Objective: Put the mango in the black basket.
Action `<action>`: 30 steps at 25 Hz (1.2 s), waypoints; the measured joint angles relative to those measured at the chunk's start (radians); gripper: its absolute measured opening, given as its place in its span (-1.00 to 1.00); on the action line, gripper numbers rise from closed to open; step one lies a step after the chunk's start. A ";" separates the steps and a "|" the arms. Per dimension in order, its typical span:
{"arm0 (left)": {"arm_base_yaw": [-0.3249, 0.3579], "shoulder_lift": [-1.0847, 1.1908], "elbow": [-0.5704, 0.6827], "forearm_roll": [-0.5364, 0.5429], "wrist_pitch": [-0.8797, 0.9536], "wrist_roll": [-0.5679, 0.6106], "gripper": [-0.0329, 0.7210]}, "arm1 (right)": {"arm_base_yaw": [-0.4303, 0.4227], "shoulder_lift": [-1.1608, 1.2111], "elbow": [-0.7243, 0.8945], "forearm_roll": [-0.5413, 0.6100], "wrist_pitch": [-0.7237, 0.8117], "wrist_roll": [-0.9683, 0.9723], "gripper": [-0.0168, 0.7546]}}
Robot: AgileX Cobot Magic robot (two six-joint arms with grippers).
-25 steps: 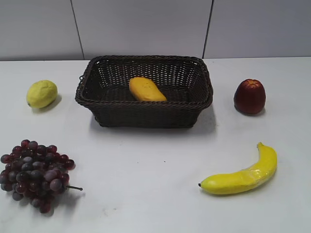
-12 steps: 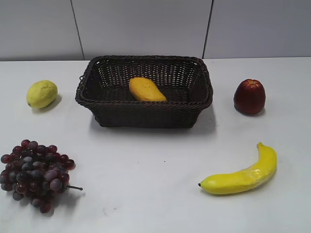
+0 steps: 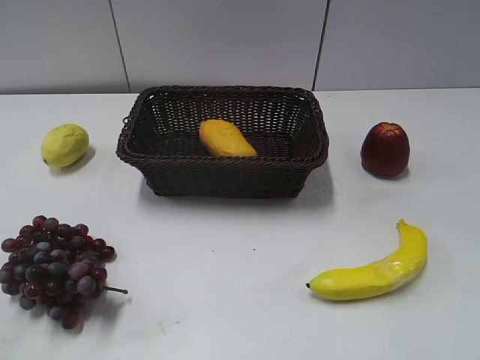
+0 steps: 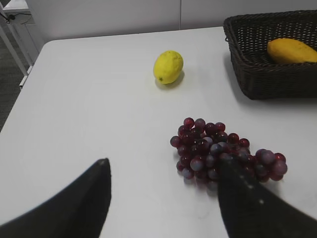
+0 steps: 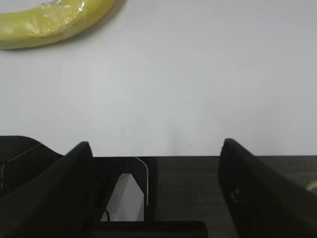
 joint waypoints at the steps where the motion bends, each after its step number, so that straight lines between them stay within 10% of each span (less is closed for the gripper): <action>1: 0.000 0.000 0.000 0.000 0.000 0.000 0.47 | 0.000 -0.030 0.000 0.000 0.005 0.000 0.59; 30: 0.000 0.000 0.000 0.000 0.000 0.000 0.47 | 0.000 -0.637 0.003 0.003 0.013 0.002 0.58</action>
